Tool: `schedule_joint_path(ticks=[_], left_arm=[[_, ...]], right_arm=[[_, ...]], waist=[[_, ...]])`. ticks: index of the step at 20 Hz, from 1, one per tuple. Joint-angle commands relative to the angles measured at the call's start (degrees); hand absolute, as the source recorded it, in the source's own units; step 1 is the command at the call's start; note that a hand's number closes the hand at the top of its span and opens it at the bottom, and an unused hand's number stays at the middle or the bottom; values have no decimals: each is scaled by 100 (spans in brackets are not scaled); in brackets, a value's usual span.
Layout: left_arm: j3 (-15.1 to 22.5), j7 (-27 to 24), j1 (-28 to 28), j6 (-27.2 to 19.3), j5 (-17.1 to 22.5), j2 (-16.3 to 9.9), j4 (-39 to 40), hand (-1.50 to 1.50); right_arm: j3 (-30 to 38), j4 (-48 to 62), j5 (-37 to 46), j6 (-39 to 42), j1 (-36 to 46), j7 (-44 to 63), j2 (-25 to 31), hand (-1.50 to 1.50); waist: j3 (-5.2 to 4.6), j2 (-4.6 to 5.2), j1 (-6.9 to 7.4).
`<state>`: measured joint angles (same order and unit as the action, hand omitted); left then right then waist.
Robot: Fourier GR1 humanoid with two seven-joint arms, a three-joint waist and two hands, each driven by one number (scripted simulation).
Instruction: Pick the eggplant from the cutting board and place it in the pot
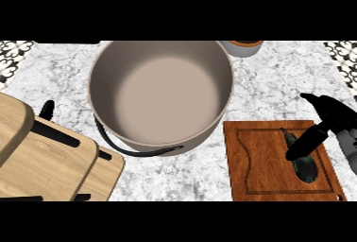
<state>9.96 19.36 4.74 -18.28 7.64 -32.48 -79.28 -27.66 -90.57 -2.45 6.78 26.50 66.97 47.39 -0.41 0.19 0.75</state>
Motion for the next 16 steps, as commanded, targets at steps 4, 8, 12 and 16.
schedule_joint_path(ticks=[4, 8, 12, 16], left_arm=[[-185, 237, 102, 49, -26, -14, -334, 0], [-169, 189, 61, 98, -114, 80, -255, 0], [-296, -250, 22, 156, -198, 214, 111, 0], [-367, 129, 189, 226, -233, 260, -21, 0]], right_arm=[[10, 160, 17, 270, -8, 922, -83, -150], [-144, 441, 214, 169, -241, 722, -351, -150], [-180, 800, 454, 208, -206, 526, -561, -150], [-203, 1021, 872, -61, -196, 408, -1014, -150]], waist=[[37, -30, -43], [39, -23, -41], [37, -15, -41], [39, -18, -40]])
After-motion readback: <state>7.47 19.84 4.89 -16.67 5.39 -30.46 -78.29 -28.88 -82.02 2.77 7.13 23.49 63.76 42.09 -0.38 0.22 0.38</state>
